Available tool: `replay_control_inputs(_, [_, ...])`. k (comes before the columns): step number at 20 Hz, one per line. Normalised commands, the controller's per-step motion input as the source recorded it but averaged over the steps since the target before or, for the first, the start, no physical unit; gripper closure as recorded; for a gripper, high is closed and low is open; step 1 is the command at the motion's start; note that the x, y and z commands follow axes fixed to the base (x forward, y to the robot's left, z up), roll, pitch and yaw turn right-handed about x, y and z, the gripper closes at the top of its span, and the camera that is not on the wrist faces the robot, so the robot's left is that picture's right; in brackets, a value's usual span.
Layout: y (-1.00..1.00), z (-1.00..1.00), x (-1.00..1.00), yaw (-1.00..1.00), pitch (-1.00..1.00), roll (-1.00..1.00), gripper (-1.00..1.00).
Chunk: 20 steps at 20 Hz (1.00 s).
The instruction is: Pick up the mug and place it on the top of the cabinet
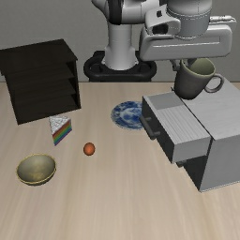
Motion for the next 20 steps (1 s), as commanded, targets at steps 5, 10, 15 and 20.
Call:
replay_control_inputs(5, [1.00,0.00,0.00,0.00,0.00,0.00,1.00])
replay_control_inputs(10, [0.20,-0.60,-0.20,0.00,0.00,0.00,1.00])
replay_control_inputs(15, [0.00,-0.40,0.00,0.00,0.00,0.00,-1.00])
replay_control_inputs(20, [0.00,0.00,0.00,0.00,0.00,0.00,-1.00])
